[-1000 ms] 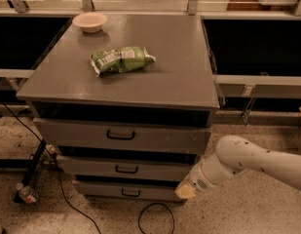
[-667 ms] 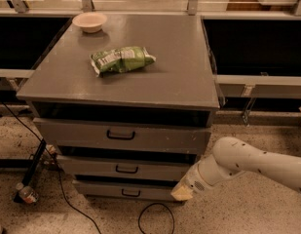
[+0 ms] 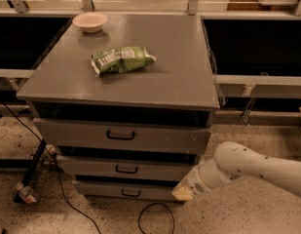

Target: Open middle drawer

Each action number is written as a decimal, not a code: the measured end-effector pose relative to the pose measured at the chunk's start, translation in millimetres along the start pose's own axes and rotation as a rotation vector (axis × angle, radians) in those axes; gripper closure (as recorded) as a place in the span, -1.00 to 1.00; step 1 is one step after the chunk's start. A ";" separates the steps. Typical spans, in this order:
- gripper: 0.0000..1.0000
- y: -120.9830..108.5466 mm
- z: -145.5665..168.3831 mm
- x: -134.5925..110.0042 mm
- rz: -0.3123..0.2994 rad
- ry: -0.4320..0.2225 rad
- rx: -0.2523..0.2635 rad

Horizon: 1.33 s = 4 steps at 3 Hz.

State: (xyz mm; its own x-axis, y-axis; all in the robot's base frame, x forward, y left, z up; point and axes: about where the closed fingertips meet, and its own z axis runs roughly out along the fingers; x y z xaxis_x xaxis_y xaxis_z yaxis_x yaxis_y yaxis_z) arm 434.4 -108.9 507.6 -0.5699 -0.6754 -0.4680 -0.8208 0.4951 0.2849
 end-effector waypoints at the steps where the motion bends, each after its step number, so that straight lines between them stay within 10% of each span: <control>1: 1.00 -27.1 8.7 -2.2 0.069 -0.102 0.104; 4: 0.96 -64.9 44.5 -36.9 0.111 -0.189 0.160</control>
Offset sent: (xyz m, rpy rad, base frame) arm 0.0716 -0.0196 -0.0287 0.0849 -0.2037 -0.3227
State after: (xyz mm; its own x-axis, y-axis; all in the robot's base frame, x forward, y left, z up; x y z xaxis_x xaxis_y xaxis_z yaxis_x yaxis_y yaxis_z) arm 510.4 -91.7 469.2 -0.6265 -0.5053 -0.5934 -0.7283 0.6506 0.2149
